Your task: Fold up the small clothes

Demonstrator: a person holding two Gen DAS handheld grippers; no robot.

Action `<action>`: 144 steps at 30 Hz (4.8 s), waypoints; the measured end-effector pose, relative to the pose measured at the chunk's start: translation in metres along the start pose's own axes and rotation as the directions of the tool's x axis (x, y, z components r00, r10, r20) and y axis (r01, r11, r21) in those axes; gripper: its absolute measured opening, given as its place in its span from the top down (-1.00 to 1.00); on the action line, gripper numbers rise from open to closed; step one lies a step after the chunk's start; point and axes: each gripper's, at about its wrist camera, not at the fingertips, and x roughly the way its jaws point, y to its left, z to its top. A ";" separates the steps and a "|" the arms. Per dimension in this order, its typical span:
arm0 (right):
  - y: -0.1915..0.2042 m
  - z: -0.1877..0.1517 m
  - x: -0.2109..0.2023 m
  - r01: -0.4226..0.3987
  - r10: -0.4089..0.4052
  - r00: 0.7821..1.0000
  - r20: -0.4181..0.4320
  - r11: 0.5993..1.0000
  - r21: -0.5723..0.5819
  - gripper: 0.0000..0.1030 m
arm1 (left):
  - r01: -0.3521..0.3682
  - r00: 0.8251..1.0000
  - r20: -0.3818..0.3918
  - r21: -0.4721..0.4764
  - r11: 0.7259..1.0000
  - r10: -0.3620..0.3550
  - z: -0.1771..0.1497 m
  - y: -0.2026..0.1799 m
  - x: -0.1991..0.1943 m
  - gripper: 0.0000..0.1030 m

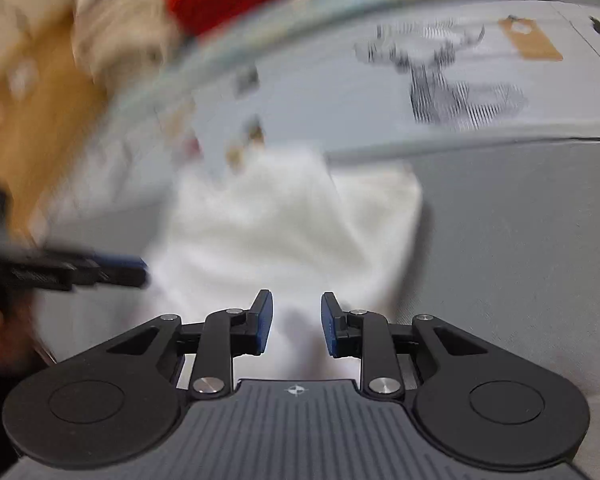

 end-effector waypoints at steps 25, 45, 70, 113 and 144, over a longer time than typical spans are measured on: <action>-0.009 -0.003 0.002 -0.004 0.002 1.000 0.012 0.984 0.181 -0.54 | 0.119 0.990 -0.011 -0.471 0.874 -0.141 -0.005 0.043 0.002 -0.50; 0.019 0.043 0.018 -0.080 0.049 0.984 0.173 0.981 0.177 0.45 | -0.045 0.965 0.214 -0.446 0.894 0.155 0.025 0.077 -0.042 0.04; 0.070 0.012 -0.054 0.226 -0.221 0.903 0.370 0.974 0.029 -0.19 | -0.254 0.907 0.275 -0.244 0.936 0.318 -0.038 0.021 -0.122 -0.59; 0.207 -0.092 -0.059 0.293 -0.239 0.883 0.404 0.953 -0.076 -0.61 | -0.213 0.881 0.339 -0.341 0.916 0.331 -0.129 -0.038 -0.123 -0.99; 0.199 -0.089 -0.055 0.314 -0.265 0.881 0.391 0.947 -0.066 -0.61 | -0.207 0.891 0.326 -0.328 0.922 0.316 -0.122 -0.038 -0.112 -0.99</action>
